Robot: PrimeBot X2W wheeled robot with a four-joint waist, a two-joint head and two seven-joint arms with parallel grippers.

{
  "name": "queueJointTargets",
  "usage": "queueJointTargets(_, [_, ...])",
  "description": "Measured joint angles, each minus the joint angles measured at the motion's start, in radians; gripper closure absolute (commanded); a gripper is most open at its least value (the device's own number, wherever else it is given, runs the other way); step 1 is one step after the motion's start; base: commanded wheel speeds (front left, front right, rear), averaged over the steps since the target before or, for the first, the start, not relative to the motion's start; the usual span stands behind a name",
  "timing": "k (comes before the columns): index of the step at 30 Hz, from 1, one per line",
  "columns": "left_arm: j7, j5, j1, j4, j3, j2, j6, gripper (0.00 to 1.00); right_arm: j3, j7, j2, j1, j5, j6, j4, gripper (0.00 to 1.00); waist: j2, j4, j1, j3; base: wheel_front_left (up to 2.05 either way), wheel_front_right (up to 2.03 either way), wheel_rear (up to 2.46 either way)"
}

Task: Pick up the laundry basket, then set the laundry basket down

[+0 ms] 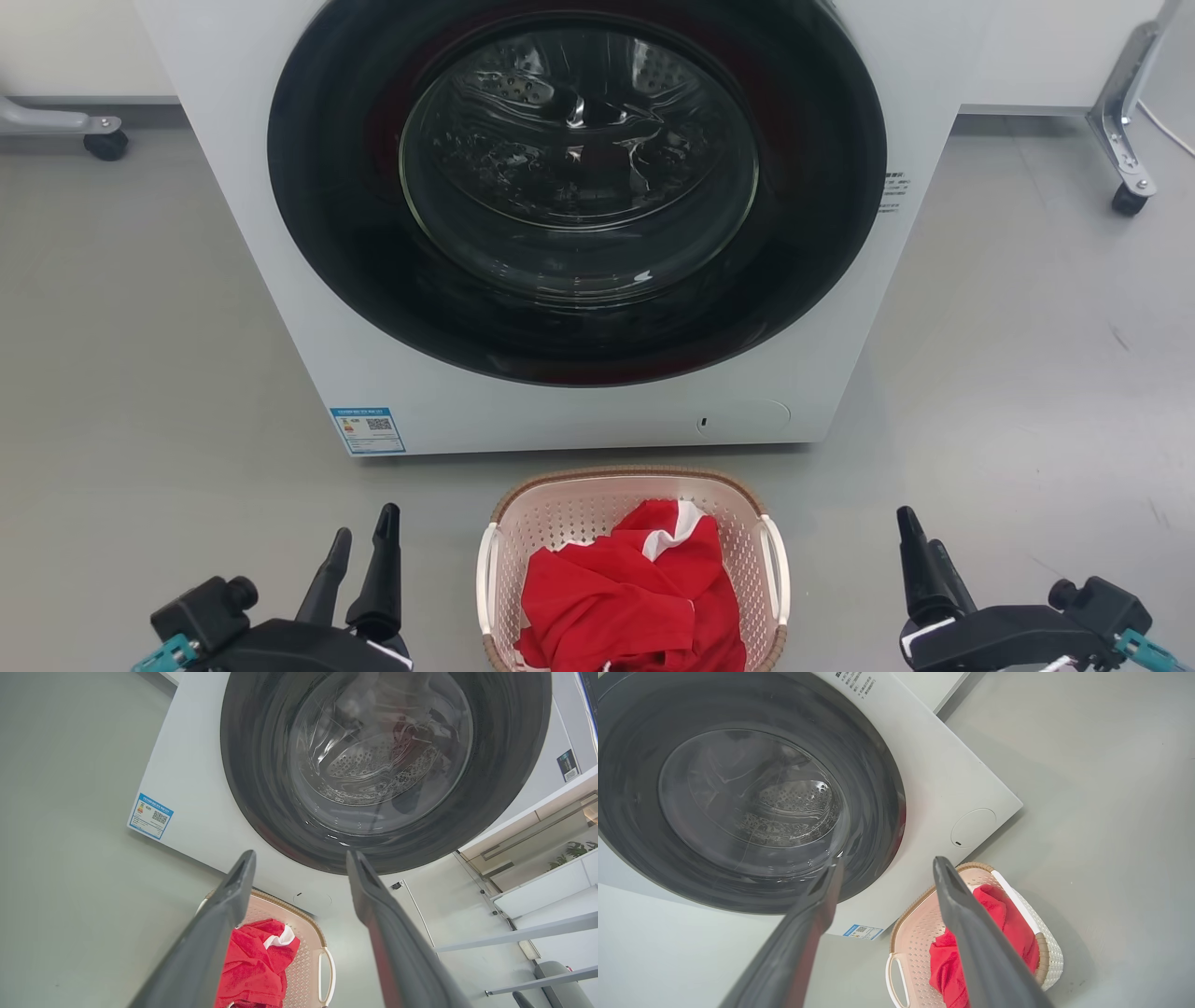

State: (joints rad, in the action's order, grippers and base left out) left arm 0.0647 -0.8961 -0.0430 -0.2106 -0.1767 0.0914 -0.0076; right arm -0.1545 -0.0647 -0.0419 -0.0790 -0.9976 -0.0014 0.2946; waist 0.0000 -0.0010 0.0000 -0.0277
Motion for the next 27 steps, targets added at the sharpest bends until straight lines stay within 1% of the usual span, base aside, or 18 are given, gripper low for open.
queueJointTargets(1, [0.0, 0.0, 0.0, 0.0, 0.0, 0.0, 0.0, 0.0, 0.0, 0.0, 0.0, 0.0, 0.0, 0.0, 0.0, 0.0, 0.0, 0.0, 0.0, 0.0, 0.0, 0.0, 0.0])
queueJointTargets(7, [0.023, 0.111, -0.011, 0.02, -0.03, 0.004, 0.017, 0.0, -0.027, -0.022, -0.002, -0.017, 0.092, -0.01, -0.013, 0.0, 0.0, 0.001, 0.0, -0.004, 0.0, 0.0, 0.0])
queueJointTargets(8, [0.023, 0.111, -0.011, 0.02, -0.03, 0.004, 0.017, 0.0, -0.027, -0.022, -0.002, -0.017, 0.092, -0.01, -0.013, 0.0, 0.0, 0.001, 0.0, -0.004, 0.0, 0.0, 0.0])
queueJointTargets(9, [0.027, 0.124, -0.013, 0.025, -0.033, 0.004, 0.018, 0.0, -0.03, -0.026, -0.002, -0.017, 0.109, -0.017, -0.015, 0.0, 0.0, 0.001, 0.0, -0.005, 0.0, 0.0, 0.0])
queueJointTargets(17, [0.055, 0.263, -0.017, 0.054, -0.065, 0.01, 0.04, 0.0, -0.059, -0.054, -0.004, -0.018, 0.227, -0.035, -0.034, 0.0, 0.0, 0.002, 0.0, -0.009, 0.0, 0.0, 0.0])
queueJointTargets(21, [0.071, 0.352, -0.021, 0.071, -0.085, 0.012, 0.052, 0.0, -0.08, -0.073, -0.005, -0.019, 0.303, -0.046, -0.049, 0.0, 0.0, 0.002, 0.0, -0.011, 0.0, 0.0, 0.0])
queueJointTargets(25, [0.088, 0.415, -0.021, 0.086, -0.097, 0.014, 0.062, 0.0, -0.094, -0.088, -0.005, -0.019, 0.357, -0.061, -0.057, 0.0, 0.0, 0.002, 0.0, -0.011, 0.0, 0.0, 0.0])
queueJointTargets(27, [0.097, 0.441, -0.021, 0.091, -0.102, 0.015, 0.07, 0.0, -0.102, -0.095, -0.006, -0.019, 0.385, -0.062, -0.061, 0.0, 0.0001, 0.002, 0.0, -0.011, 0.0, 0.0, 0.0])
